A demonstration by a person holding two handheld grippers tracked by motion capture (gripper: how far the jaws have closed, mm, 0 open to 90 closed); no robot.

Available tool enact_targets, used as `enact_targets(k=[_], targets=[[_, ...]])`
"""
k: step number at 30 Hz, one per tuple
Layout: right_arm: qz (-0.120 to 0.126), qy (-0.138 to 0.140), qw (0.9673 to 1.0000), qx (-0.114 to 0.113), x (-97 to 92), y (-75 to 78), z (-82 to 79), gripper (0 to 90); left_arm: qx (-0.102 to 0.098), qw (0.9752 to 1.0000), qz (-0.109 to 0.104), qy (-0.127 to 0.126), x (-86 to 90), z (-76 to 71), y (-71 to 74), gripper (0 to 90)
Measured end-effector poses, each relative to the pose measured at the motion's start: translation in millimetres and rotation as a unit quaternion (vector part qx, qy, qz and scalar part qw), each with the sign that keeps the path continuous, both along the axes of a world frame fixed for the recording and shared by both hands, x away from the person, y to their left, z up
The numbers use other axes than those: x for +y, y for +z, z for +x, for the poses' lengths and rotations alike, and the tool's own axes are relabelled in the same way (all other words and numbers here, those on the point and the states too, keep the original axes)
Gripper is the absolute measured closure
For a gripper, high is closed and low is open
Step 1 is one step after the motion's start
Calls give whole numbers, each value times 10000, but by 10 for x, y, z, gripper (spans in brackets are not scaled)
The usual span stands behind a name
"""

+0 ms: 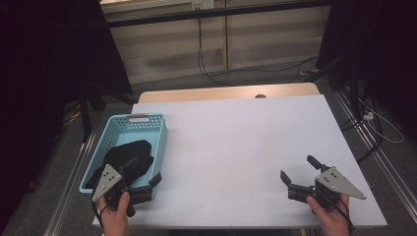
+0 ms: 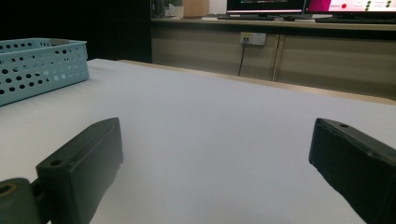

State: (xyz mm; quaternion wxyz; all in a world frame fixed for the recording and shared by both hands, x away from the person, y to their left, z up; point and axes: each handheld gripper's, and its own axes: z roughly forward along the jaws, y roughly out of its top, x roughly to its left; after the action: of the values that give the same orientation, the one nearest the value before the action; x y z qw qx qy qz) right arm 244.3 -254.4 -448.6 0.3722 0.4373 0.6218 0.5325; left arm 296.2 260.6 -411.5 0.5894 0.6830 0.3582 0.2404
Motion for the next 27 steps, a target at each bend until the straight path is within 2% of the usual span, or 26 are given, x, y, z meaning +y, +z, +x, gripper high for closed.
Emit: enact_targets(k=[6, 11, 15, 21, 24, 26, 27], targets=[[-38, 42, 9999, 111, 4, -26, 54, 24, -8, 10000, -53, 36, 29, 1, 46, 20], [-12, 45, 9999, 98, -22, -25, 41, 24, -10, 9999, -84, 77, 21, 10, 83, 20], [17, 35, 10000, 73, -47, -14, 13, 24, -27, 10000, -31, -7, -30, 23, 104, 20], [25, 81, 9999, 82, -52, -21, -5, 23, -3, 10000, -71, -50, -57, 55, 129, 20], [22, 84, 9999, 96, -56, -23, -7, 23, 40, 9999, -135, -40, -60, 79, 183, 20], [20, 91, 9999, 92, -58, -23, -8, 23, 42, 9999, -81, -42, -50, 95, 226, 20], [36, 79, 9999, 94, -60, -20, -12, 24, 61, 9999, -138, -43, -31, 128, 269, 20]])
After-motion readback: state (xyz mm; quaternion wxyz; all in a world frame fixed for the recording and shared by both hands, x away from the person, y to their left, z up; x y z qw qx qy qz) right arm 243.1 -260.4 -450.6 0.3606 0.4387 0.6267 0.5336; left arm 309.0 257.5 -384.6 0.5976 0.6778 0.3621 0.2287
